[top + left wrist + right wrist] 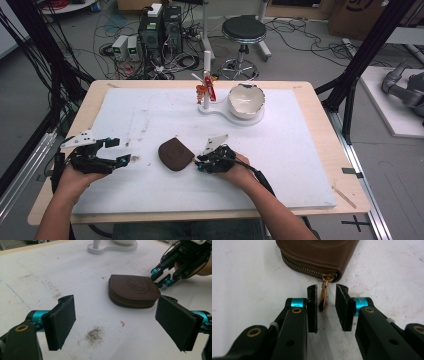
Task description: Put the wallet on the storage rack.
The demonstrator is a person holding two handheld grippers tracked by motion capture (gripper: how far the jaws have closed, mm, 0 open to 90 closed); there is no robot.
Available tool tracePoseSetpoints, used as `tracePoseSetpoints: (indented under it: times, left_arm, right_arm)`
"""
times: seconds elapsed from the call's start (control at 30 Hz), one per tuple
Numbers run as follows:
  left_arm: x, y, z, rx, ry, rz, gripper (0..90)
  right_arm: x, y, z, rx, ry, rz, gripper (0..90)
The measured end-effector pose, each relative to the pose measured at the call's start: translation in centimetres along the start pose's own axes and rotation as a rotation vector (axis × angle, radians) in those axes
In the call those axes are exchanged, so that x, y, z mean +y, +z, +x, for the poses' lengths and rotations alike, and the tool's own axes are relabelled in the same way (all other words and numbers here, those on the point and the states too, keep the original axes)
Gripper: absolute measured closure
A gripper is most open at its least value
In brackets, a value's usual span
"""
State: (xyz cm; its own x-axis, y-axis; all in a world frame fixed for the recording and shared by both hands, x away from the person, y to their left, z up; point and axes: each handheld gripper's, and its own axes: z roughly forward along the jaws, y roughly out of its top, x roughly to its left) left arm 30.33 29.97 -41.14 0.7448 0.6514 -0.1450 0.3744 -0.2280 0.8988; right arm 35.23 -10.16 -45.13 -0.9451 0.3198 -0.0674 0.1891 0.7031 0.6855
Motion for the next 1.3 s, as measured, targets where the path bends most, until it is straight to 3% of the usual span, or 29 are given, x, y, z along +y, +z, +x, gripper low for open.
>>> tracePoseSetpoints:
  times: [0.3, 0.5, 0.53, 0.83, 1.0, 1.1, 1.3]
  left_arm:
    - [0.1, -0.1, 0.0, 0.005, -0.004, -0.004, 16.6]
    - [0.1, -0.2, 0.1, 0.008, 0.001, -0.003, 16.6]
    - [0.1, -0.2, 0.1, 0.009, 0.001, -0.002, 16.6]
    - [0.2, -0.1, -0.2, 0.010, 0.012, 0.000, 16.7]
    - [0.2, -0.1, -0.1, 0.013, 0.007, -0.005, 16.7]
    - [0.2, -0.3, -0.1, 0.017, 0.001, -0.011, 16.7]
    - [0.2, -0.2, 0.0, 0.016, -0.002, -0.010, 16.7]
  right_arm:
    - [0.3, 0.3, 0.6, 0.013, -0.038, 0.006, 88.9]
    - [0.1, 0.2, -0.1, 0.072, 0.038, -0.015, 89.8]
    - [0.0, 0.0, -0.2, 0.088, 0.059, -0.030, 89.8]
    - [0.5, -2.2, -0.5, 0.135, 0.092, -0.205, 89.9]
    - [0.6, -3.4, -1.0, 0.177, 0.149, -0.307, 89.9]
    - [0.7, -4.1, -1.4, 0.148, 0.139, -0.348, 89.9]
    - [0.4, -5.8, -2.3, 0.120, 0.179, -0.410, 90.0]
